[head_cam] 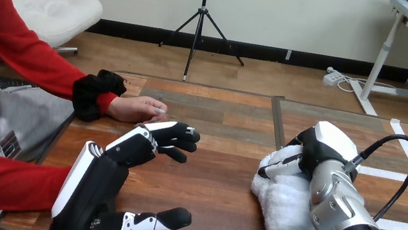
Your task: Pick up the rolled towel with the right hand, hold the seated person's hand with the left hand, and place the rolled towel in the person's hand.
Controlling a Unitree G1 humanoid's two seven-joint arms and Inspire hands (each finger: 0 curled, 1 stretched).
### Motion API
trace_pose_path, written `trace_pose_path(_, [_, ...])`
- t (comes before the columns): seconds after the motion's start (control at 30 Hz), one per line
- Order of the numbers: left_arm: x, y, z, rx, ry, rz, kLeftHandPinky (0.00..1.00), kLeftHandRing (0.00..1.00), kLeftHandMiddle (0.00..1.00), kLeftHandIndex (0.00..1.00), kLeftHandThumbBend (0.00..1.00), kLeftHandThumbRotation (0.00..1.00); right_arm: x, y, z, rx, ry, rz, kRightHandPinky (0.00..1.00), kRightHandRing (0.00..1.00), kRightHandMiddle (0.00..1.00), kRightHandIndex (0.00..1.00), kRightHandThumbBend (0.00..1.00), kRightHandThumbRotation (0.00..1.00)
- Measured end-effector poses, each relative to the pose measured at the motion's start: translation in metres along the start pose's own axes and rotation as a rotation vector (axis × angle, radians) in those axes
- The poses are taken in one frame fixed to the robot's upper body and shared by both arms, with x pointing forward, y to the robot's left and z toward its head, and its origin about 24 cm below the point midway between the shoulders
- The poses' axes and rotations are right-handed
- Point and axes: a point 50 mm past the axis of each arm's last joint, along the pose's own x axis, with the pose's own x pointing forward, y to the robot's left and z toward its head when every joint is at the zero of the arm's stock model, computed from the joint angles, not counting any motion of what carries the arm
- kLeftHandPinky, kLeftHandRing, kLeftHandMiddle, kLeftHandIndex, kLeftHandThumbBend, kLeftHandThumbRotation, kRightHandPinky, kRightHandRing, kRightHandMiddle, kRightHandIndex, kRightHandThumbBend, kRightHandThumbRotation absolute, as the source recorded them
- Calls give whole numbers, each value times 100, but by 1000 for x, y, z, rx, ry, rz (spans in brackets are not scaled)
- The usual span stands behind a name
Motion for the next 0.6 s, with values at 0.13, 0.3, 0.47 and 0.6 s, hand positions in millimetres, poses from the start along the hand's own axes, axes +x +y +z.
trace_pose_path(0.13, [0,0,0,0,0,0,62,70,74,74,76,43,0,-1,0,6,-7,-6,31,42,50,50,76,0])
trace_pose_path(0.3, [0,0,0,0,1,-1,63,70,74,74,77,43,-1,-4,-2,6,-19,-16,29,40,49,48,80,0])
trace_pose_path(0.47, [0,0,0,4,4,-5,63,70,74,74,78,43,-2,-8,-2,0,-20,-22,27,38,47,46,84,0])
trace_pose_path(0.6, [0,-1,0,13,6,-10,62,70,74,74,78,44,-3,-12,-2,-8,-23,-33,24,35,44,46,84,0])
